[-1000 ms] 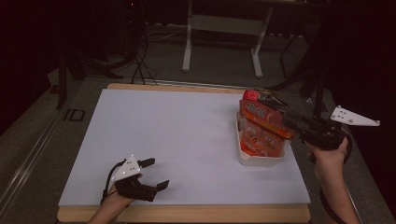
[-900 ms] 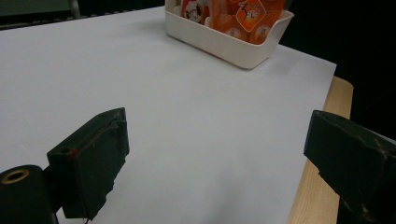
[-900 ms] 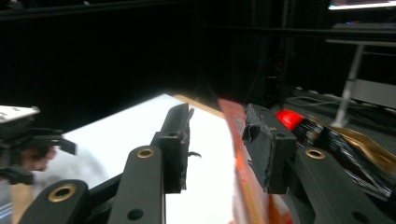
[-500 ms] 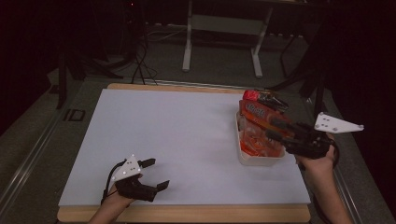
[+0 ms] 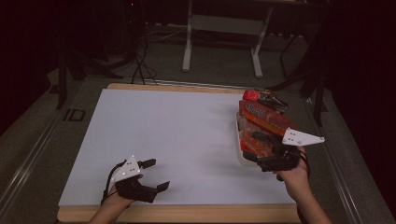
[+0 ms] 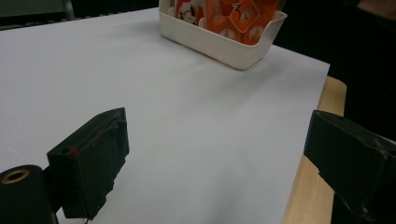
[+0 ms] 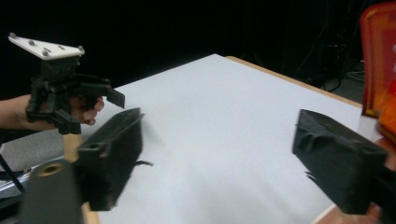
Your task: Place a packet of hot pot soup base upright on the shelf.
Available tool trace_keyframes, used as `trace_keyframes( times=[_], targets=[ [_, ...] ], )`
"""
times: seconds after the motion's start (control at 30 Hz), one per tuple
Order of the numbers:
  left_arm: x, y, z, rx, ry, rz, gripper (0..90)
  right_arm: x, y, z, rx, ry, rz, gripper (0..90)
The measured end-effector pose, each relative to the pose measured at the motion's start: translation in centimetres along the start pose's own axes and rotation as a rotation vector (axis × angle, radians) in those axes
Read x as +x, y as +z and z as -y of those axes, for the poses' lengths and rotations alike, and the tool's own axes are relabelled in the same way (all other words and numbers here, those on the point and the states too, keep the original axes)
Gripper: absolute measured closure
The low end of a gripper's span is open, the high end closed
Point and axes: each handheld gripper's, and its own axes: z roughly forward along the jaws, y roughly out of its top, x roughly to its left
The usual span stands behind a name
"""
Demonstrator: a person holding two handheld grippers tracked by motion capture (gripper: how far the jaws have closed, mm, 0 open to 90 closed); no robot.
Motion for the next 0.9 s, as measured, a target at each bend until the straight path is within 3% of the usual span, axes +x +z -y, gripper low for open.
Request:
trace_keyframes(
  times=[0.27,0.47,0.73,0.9],
  targets=[
    [-0.1,-0.1,0.1,-0.002,0.005,0.004,7.4,0.0,1.3,1.9,0.036,0.005,-0.008,14.3],
    [-0.2,-0.1,0.2,-0.001,0.012,0.007,7.3,-0.1,1.7,3.2,0.041,0.027,-0.049,14.7],
    [-0.3,0.1,0.2,0.004,0.021,0.008,7.3,0.0,1.8,5.0,0.061,0.042,-0.049,14.8],
    [-0.5,0.0,0.2,-0.001,0.029,0.008,7.4,0.0,2.1,5.5,0.09,0.021,-0.04,14.8]
  ],
)
